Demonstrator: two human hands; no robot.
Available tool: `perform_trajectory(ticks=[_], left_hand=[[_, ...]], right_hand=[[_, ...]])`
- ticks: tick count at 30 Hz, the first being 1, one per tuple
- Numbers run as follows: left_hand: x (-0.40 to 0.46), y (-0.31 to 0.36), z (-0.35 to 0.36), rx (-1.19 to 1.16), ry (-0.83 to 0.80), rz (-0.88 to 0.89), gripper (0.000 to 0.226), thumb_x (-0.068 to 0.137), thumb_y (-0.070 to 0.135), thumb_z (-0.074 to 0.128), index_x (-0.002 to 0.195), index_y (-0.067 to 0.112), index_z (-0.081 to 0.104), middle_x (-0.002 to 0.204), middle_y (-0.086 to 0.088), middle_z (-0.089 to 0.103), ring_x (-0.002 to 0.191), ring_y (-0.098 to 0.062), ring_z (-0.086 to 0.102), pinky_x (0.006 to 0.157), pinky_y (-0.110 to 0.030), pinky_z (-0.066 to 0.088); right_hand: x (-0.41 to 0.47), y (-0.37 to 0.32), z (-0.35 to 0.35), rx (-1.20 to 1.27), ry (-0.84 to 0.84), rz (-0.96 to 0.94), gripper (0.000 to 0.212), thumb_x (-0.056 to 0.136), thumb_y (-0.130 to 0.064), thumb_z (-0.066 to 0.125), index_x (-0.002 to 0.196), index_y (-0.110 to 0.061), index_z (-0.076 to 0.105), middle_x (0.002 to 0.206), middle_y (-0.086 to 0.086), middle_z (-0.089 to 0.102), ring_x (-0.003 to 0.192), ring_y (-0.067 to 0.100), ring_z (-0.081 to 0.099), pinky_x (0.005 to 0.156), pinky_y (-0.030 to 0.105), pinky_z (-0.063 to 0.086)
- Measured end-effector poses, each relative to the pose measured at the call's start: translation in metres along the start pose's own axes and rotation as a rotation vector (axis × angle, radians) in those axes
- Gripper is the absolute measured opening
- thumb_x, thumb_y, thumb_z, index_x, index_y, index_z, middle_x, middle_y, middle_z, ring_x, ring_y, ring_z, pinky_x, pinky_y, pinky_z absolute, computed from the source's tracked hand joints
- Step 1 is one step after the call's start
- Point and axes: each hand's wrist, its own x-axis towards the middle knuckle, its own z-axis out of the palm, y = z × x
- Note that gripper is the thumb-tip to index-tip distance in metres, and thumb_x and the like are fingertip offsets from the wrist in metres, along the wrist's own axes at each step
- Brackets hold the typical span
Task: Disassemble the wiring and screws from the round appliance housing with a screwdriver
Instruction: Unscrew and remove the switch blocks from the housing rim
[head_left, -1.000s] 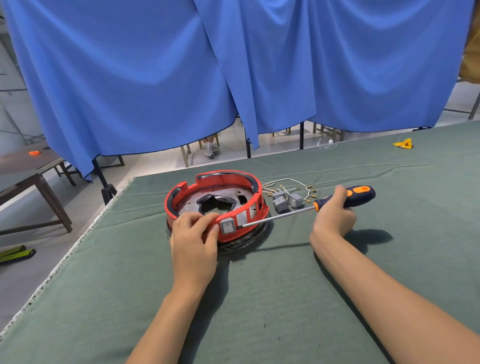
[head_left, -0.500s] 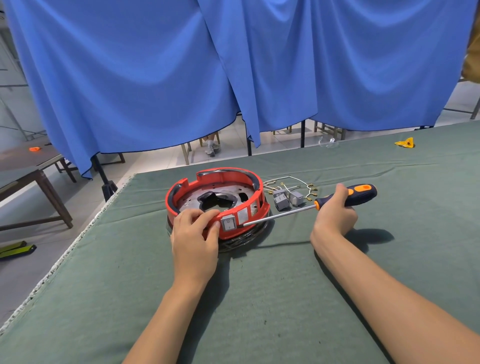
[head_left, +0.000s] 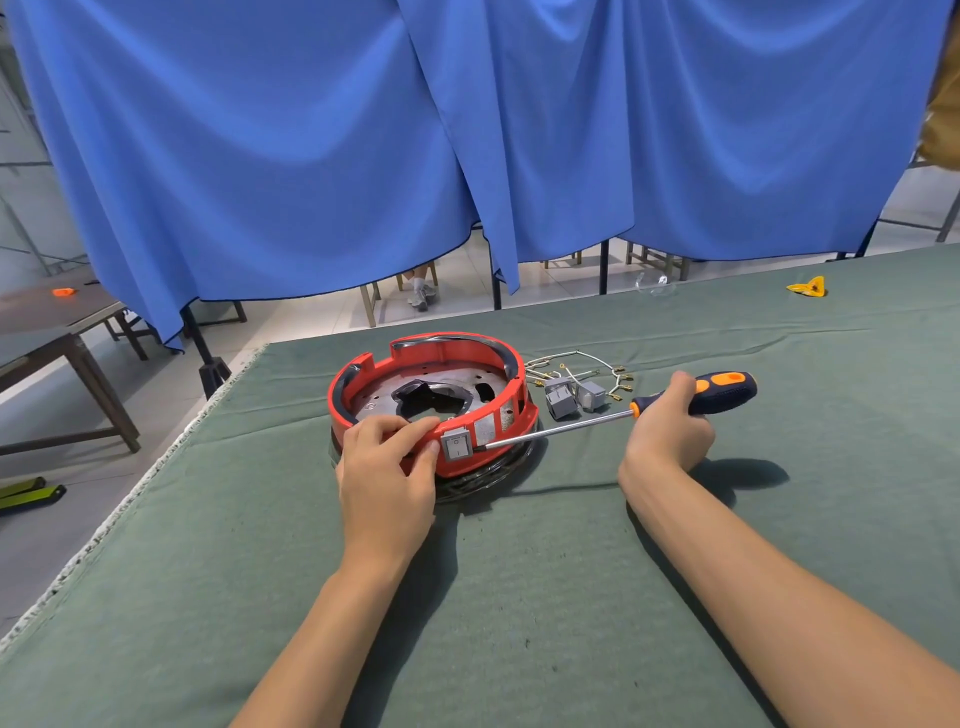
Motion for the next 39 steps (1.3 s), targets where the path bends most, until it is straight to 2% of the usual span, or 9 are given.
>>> perform_trajectory(ticks=[7, 13, 16, 22, 26, 30, 32, 36, 39], left_hand=[[0.000, 0.003, -0.002, -0.004, -0.015, -0.024, 0.024, 0.085, 0.013, 0.067, 0.108, 0.019, 0.072, 0.098, 0.002, 0.054, 0.100, -0.012, 0.042, 0.094, -0.050, 0.041], [0.001, 0.003, -0.001, -0.015, -0.021, -0.038, 0.023, 0.085, 0.013, 0.067, 0.107, 0.019, 0.072, 0.098, 0.003, 0.053, 0.101, -0.012, 0.041, 0.094, -0.051, 0.042], [0.001, 0.003, -0.001, -0.027, -0.037, -0.042, 0.023, 0.086, 0.013, 0.066, 0.108, 0.020, 0.072, 0.098, 0.005, 0.052, 0.100, -0.010, 0.039, 0.093, -0.050, 0.043], [0.002, -0.001, -0.002, -0.045, -0.042, -0.021, 0.024, 0.085, 0.009, 0.067, 0.105, 0.020, 0.073, 0.095, 0.004, 0.053, 0.098, -0.012, 0.040, 0.091, -0.050, 0.043], [0.003, -0.001, 0.000, -0.029, -0.042, -0.023, 0.023, 0.084, 0.010, 0.068, 0.105, 0.020, 0.073, 0.095, 0.003, 0.053, 0.097, -0.014, 0.042, 0.091, -0.052, 0.043], [0.004, -0.002, 0.001, -0.037, -0.031, -0.008, 0.024, 0.083, 0.007, 0.068, 0.102, 0.020, 0.074, 0.093, 0.001, 0.054, 0.095, -0.018, 0.045, 0.089, -0.052, 0.043], [0.005, -0.002, 0.000, -0.029, -0.039, 0.003, 0.025, 0.083, 0.006, 0.068, 0.102, 0.020, 0.074, 0.092, 0.002, 0.054, 0.095, -0.019, 0.045, 0.088, -0.051, 0.043], [0.006, -0.002, -0.002, -0.024, -0.056, 0.000, 0.025, 0.083, 0.007, 0.068, 0.103, 0.021, 0.074, 0.091, 0.004, 0.052, 0.096, -0.017, 0.045, 0.089, -0.051, 0.043], [0.006, -0.002, -0.001, -0.023, -0.041, 0.001, 0.024, 0.084, 0.008, 0.068, 0.103, 0.020, 0.074, 0.091, 0.003, 0.053, 0.096, -0.017, 0.045, 0.088, -0.052, 0.043]], right_hand=[[0.007, 0.004, 0.018, -0.105, 0.006, 0.026, 0.036, 0.087, -0.044, 0.045, 0.062, -0.019, 0.051, 0.060, -0.006, 0.056, 0.057, 0.014, 0.050, 0.063, 0.031, 0.037], [0.014, 0.011, 0.036, -0.169, -0.017, 0.038, 0.041, 0.087, -0.047, 0.044, 0.065, -0.014, 0.055, 0.059, -0.005, 0.057, 0.057, 0.019, 0.050, 0.054, 0.032, 0.032], [0.017, 0.013, 0.046, -0.194, -0.039, 0.039, 0.041, 0.087, -0.047, 0.046, 0.062, -0.016, 0.051, 0.059, -0.004, 0.056, 0.055, 0.018, 0.050, 0.050, 0.031, 0.031], [0.023, 0.020, 0.071, -0.298, -0.094, 0.024, 0.040, 0.089, -0.049, 0.048, 0.071, -0.014, 0.049, 0.065, -0.003, 0.053, 0.060, 0.021, 0.050, 0.057, 0.031, 0.032], [0.023, 0.022, 0.083, -0.371, -0.088, -0.015, 0.037, 0.089, -0.048, 0.048, 0.084, -0.012, 0.052, 0.083, 0.004, 0.059, 0.075, 0.029, 0.055, 0.064, 0.033, 0.037], [0.023, 0.022, 0.087, -0.407, -0.088, -0.026, 0.037, 0.089, -0.048, 0.047, 0.082, -0.012, 0.050, 0.080, 0.004, 0.057, 0.076, 0.030, 0.056, 0.066, 0.035, 0.043], [0.023, 0.021, 0.084, -0.428, -0.090, -0.032, 0.036, 0.090, -0.046, 0.046, 0.081, -0.012, 0.049, 0.075, 0.004, 0.054, 0.075, 0.030, 0.055, 0.065, 0.034, 0.040], [0.022, 0.018, 0.079, -0.459, -0.111, -0.028, 0.032, 0.092, -0.043, 0.045, 0.087, -0.012, 0.049, 0.086, 0.005, 0.053, 0.077, 0.029, 0.052, 0.066, 0.033, 0.038], [0.020, 0.014, 0.071, -0.401, -0.124, 0.016, 0.034, 0.091, -0.043, 0.047, 0.088, -0.010, 0.054, 0.080, 0.003, 0.056, 0.070, 0.027, 0.054, 0.060, 0.031, 0.037]])
